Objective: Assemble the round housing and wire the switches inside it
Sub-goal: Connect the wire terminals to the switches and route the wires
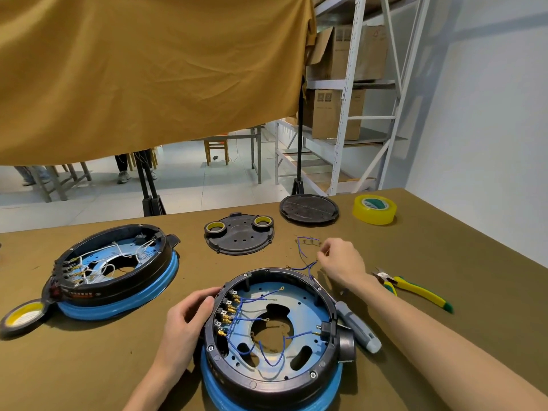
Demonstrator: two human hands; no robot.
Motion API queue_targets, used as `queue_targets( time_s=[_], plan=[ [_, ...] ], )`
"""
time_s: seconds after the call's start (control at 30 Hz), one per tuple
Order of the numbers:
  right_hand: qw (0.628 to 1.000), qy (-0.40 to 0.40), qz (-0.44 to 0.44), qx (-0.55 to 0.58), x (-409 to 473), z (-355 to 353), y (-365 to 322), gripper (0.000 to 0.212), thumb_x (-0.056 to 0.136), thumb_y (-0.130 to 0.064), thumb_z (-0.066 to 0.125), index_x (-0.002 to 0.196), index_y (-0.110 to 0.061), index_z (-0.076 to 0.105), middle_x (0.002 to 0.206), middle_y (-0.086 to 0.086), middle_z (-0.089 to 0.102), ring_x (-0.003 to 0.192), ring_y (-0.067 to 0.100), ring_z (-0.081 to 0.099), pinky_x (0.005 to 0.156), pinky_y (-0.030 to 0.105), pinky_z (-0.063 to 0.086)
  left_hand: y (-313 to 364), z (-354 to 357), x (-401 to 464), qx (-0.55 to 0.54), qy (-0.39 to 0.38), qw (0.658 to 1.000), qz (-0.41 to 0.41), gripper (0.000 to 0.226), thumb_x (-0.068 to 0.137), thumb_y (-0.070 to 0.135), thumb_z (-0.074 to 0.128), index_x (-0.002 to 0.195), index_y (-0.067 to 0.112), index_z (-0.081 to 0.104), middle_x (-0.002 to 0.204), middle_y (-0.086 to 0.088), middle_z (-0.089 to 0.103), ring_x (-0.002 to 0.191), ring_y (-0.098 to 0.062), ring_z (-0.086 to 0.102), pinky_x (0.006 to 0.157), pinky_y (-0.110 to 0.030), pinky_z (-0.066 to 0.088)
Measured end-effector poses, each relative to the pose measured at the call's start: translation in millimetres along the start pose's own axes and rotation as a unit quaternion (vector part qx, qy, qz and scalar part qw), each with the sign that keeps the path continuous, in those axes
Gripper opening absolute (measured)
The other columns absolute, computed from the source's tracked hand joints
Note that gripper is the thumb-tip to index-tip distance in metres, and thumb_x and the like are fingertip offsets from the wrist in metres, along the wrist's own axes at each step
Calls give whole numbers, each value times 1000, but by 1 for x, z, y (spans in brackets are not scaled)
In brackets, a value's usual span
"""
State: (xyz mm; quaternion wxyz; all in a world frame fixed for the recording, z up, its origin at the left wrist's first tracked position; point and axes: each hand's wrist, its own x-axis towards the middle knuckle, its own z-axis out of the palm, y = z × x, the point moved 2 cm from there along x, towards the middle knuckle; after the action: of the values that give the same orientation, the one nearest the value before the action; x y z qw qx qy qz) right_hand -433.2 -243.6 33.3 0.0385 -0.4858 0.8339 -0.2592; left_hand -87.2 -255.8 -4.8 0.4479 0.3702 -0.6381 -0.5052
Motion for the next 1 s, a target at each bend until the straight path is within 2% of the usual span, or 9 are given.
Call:
queue_targets(
  time_s=[0.13, 0.37, 0.5, 0.6, 0.73, 0.8, 0.87, 0.93, 1.0],
  plan=[
    [993, -107, 37, -16, -7, 14, -13, 40, 92, -50, 69, 86, -10, 72, 85, 3, 74, 79, 22, 71, 75, 38, 59, -1, 2, -1, 4, 4, 1000, -1, 36, 89, 39, 58, 117, 21, 71, 104, 7, 77, 93, -11, 74, 67, -26, 60],
    [983, -134, 117, 46, -2, 18, -12, 16, 91, -18, 73, 86, -7, 63, 83, 8, 62, 76, 25, 58, 68, 34, 48, 0, 2, -1, 13, 3, 1000, 7, 34, 90, 37, 58, 116, 20, 73, 105, 5, 78, 95, -11, 73, 72, -23, 59],
    [969, -127, 157, 144, -5, 9, -14, 18, 94, -17, 71, 93, 1, 73, 79, 10, 65, 64, 20, 55, 58, 30, 44, 0, 2, -1, 9, 3, 1000, 7, 34, 90, 36, 58, 116, 20, 73, 105, 6, 78, 93, -11, 73, 70, -21, 58],
    [964, -103, 140, 200, -10, -7, -16, 21, 91, -17, 75, 76, -1, 76, 76, 7, 72, 72, 17, 63, 66, 29, 49, 1, 2, -1, 8, 2, 1000, 5, 35, 89, 37, 58, 116, 21, 72, 105, 7, 78, 93, -10, 73, 70, -20, 58],
    [957, -69, 94, 264, -24, -27, -23, 14, 91, -14, 72, 81, -6, 78, 85, 5, 73, 79, 16, 63, 81, 36, 55, 3, 3, -2, 7, 8, 1000, 2, 35, 88, 37, 58, 116, 20, 72, 103, 10, 77, 91, -8, 73, 68, -19, 57],
    [951, -39, 59, 300, -29, -36, -30, 13, 93, -13, 71, 82, -11, 76, 83, 4, 72, 77, 14, 63, 76, 31, 54, 5, 4, -4, 9, 12, 1000, 2, 34, 88, 37, 59, 115, 21, 72, 103, 10, 77, 90, -8, 73, 67, -19, 58],
    [931, -60, 47, 357, -34, -43, -40, 10, 94, -12, 70, 87, -10, 76, 78, 3, 71, 70, 14, 64, 64, 24, 52, 8, 5, -5, 11, 16, 1000, -4, 32, 87, 37, 60, 113, 24, 72, 104, 8, 77, 92, -11, 72, 68, -22, 58],
    [889, -121, 59, 437, -39, -45, -48, 7, 95, -13, 71, 95, -7, 75, 74, 4, 69, 66, 17, 66, 60, 25, 53, 11, 5, -4, 39, 34, 999, 4, 25, 92, 33, 64, 115, 26, 73, 107, 9, 77, 101, -11, 70, 83, -32, 58],
    [853, -169, 57, 490, -44, -48, -57, 8, 95, -13, 71, 99, -6, 73, 71, 5, 67, 63, 19, 65, 59, 27, 55, 20, 3, -1, 79, 63, 994, 29, 21, 99, 27, 66, 118, 24, 73, 116, 14, 74, 115, -6, 63, 103, -44, 48]
  ],
)
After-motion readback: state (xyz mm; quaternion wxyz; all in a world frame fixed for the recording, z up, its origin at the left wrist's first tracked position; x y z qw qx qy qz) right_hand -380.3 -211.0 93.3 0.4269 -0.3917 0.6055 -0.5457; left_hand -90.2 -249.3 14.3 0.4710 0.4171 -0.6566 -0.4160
